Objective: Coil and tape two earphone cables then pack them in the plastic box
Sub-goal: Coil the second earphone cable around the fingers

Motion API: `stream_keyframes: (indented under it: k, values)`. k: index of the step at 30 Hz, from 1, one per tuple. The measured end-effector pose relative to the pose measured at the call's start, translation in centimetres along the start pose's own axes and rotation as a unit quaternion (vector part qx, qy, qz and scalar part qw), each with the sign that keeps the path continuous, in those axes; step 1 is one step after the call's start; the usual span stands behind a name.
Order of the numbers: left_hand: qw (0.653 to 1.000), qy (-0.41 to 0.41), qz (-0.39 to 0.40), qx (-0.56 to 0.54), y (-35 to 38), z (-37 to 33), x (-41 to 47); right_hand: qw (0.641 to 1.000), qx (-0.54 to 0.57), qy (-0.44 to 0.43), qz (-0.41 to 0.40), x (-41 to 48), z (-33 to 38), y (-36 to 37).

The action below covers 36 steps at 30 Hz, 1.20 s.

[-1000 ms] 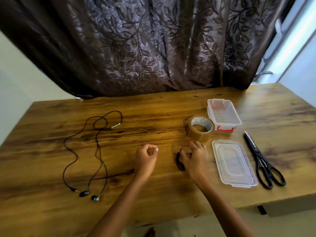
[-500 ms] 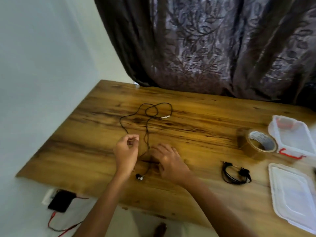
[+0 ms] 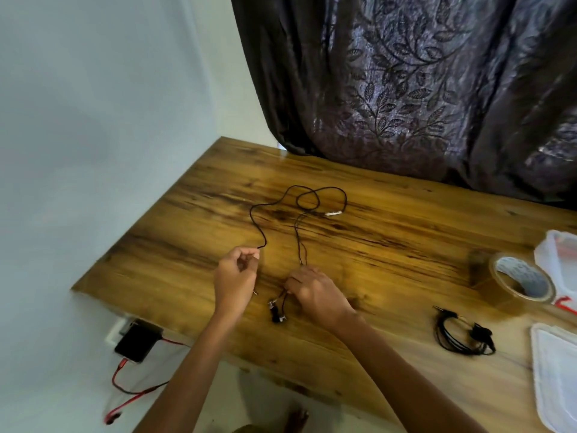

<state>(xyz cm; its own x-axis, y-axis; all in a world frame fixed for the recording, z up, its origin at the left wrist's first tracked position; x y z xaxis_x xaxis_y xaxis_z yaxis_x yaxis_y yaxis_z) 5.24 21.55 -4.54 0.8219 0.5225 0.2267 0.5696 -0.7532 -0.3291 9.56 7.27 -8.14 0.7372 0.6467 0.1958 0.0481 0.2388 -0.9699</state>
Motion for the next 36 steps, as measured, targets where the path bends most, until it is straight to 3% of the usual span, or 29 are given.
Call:
stream_keyframes:
  k: [11,17,20,24,29,36]
  values:
    - [0.999,0.030,0.029,0.017,1.4,-0.9,0.1,0.996,-0.084,0.012,-0.002,0.7,-0.5,-0.3]
    - [0.991,0.034,0.129,0.008,3.0,-1.0,0.8,0.996,-0.071,0.051,0.019,-0.2,-2.3,-1.3]
    - [0.980,0.063,0.189,0.020,4.2,-2.0,0.9,0.982,0.062,0.158,0.081,-0.9,-3.7,-2.0]
    - [0.939,0.111,0.327,0.005,6.6,-4.2,1.0,0.913,0.275,0.278,0.114,-1.7,-5.6,-4.4]
    - [0.883,0.133,0.449,-0.033,10.0,-7.0,1.0,0.876,0.390,0.282,0.003,-2.5,-8.3,-9.7]
    - [0.857,0.171,0.469,-0.125,13.9,-13.6,1.7,0.818,0.489,0.288,-0.094,-4.5,-12.2,-16.0]
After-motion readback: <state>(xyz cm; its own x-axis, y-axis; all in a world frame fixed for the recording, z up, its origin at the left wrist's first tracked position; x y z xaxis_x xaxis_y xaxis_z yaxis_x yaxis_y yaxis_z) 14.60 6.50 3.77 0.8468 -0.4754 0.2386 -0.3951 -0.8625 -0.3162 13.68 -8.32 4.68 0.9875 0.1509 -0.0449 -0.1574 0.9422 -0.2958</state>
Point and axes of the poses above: each hand's wrist, its own x-axis towards the middle knuckle, its own y-axis out of the palm, z = x × y, the point moved 3 cm from there along x, towards the middle knuckle, and after that the axes turned 15 degrees about y, right-handed, at the moved point
